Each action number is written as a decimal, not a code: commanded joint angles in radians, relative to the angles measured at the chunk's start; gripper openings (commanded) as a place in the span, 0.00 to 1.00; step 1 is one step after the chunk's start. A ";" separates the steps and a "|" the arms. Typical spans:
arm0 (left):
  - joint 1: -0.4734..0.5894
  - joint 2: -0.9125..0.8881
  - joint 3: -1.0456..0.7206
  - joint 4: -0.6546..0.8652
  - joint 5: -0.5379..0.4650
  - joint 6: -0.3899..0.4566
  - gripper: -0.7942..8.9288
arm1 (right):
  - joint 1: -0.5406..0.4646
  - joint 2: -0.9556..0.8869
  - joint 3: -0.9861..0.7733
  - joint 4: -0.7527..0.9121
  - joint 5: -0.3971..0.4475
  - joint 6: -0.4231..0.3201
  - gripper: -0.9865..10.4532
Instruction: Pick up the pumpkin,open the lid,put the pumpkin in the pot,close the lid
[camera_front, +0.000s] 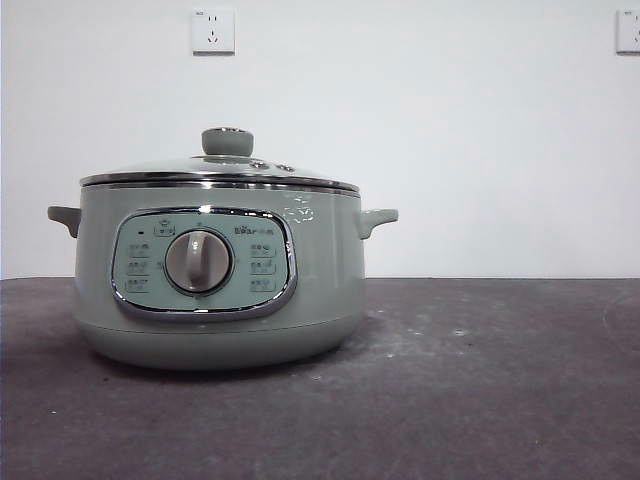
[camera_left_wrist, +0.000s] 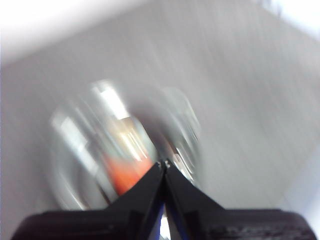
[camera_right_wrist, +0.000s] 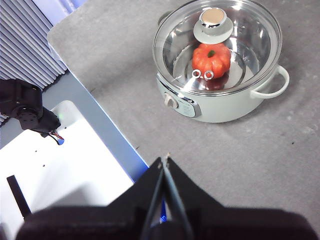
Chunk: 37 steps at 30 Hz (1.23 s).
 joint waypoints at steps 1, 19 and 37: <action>0.066 -0.079 -0.066 0.191 0.028 0.026 0.08 | 0.001 -0.016 0.000 -0.011 -0.003 0.008 0.09; 0.375 -0.737 -1.065 0.980 -0.143 0.018 0.08 | 0.001 -0.106 0.000 -0.011 -0.003 0.008 0.09; 0.433 -1.055 -1.526 0.985 -0.188 -0.064 0.08 | 0.002 -0.212 0.000 -0.011 -0.003 0.008 0.09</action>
